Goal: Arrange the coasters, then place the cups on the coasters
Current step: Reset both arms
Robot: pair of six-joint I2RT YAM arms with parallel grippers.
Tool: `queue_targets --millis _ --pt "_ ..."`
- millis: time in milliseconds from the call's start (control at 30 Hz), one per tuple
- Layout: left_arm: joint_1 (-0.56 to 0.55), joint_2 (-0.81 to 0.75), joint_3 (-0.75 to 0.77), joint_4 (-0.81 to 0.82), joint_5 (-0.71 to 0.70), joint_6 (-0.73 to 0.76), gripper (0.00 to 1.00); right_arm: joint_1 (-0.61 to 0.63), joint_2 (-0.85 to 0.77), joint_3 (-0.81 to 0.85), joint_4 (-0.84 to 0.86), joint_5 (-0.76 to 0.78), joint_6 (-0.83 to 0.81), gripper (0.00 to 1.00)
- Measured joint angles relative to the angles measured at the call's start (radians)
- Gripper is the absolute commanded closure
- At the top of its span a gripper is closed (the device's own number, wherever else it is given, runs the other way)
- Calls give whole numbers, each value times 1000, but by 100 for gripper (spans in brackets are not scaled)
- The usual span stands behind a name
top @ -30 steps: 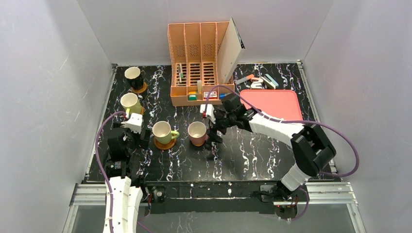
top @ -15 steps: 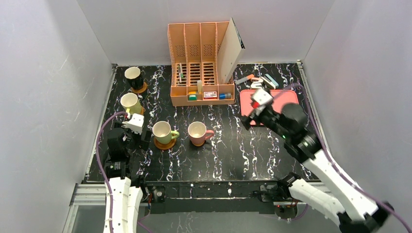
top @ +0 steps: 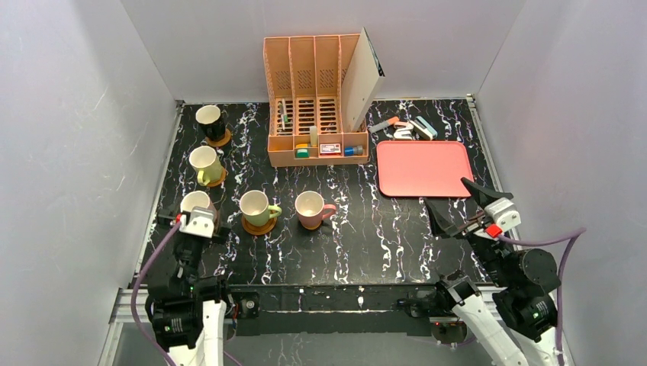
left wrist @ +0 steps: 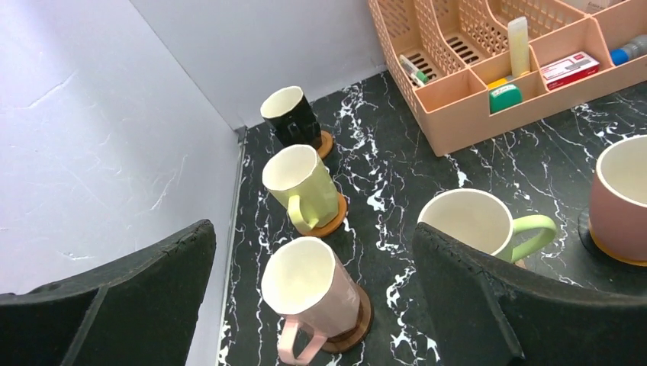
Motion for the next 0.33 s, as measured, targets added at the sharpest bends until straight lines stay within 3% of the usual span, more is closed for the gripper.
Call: queue_targets --millis 333 --pt "0 -49 -4 -77 39 -10 2 -95 -85 -22 -52 -112 85 2"
